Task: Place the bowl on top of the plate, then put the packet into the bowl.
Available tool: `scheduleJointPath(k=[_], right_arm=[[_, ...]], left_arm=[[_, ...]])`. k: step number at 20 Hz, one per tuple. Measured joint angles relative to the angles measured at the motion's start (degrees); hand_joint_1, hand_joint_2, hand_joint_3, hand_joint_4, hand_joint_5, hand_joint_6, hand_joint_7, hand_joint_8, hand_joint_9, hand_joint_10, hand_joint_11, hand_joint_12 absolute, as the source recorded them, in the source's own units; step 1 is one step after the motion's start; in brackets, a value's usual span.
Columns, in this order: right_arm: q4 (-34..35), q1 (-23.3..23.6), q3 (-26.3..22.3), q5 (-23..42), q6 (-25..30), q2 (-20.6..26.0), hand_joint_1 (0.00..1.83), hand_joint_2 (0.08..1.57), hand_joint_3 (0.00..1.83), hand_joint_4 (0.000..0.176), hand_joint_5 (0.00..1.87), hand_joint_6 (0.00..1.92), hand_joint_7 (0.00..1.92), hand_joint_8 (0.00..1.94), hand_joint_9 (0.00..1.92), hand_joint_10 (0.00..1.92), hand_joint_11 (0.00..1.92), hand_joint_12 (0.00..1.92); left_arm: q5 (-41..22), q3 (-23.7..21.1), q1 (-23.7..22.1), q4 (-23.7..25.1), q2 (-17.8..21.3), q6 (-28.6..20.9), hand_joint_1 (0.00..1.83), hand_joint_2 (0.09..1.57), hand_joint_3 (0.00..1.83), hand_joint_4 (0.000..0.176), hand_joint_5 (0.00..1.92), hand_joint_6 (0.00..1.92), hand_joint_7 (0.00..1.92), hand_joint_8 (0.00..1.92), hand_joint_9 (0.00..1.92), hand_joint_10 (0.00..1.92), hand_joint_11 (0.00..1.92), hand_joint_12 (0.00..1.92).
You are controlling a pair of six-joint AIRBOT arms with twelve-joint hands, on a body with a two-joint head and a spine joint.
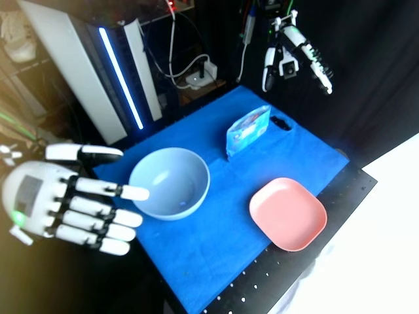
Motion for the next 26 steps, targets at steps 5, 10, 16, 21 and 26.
scheduleJointPath(k=[5,10,16,21,26], right_arm=[[-7.0,6.2,0.6,-1.9,0.0,0.1,0.46,0.89,0.00,0.063,0.21,0.00,0.23,0.00,0.20,0.00,0.00,0.59],[-22.5,13.7,0.2,-8.9,0.1,0.2,0.58,0.79,0.00,0.176,0.03,0.00,0.00,0.00,0.00,0.00,0.00,0.00],[-35.7,18.6,0.0,-21.0,1.6,0.5,0.48,0.92,0.01,0.149,0.12,0.01,0.06,0.00,0.12,0.01,0.15,0.08],[-36.2,18.6,1.1,-26.2,1.6,-0.3,0.96,0.95,0.00,0.000,0.41,0.00,0.40,0.00,0.44,0.00,0.11,0.81],[-37.3,19.7,3.2,-30.2,1.7,-3.0,1.33,1.04,0.00,0.000,0.60,0.01,0.59,0.01,0.63,0.03,0.24,0.95]], left_arm=[[0.5,0.0,0.0,0.5,-0.4,0.0,0.75,0.96,0.00,0.022,0.38,0.00,0.28,0.00,0.26,0.00,0.00,0.67],[0.6,0.0,0.0,0.4,-0.4,0.0,0.78,0.96,0.00,0.012,0.40,0.00,0.28,0.00,0.27,0.00,0.00,0.71],[0.6,0.0,0.0,0.4,-0.5,0.0,0.80,0.96,0.00,0.016,0.40,0.00,0.28,0.00,0.26,0.00,0.00,0.68],[0.6,0.0,0.0,0.6,-0.7,-0.1,0.80,0.99,0.01,0.010,0.40,0.00,0.27,0.00,0.25,0.00,0.00,0.66],[0.9,0.1,0.0,0.9,-1.5,-1.1,0.76,1.00,0.00,0.025,0.40,0.00,0.27,0.00,0.25,0.00,0.00,0.66]])
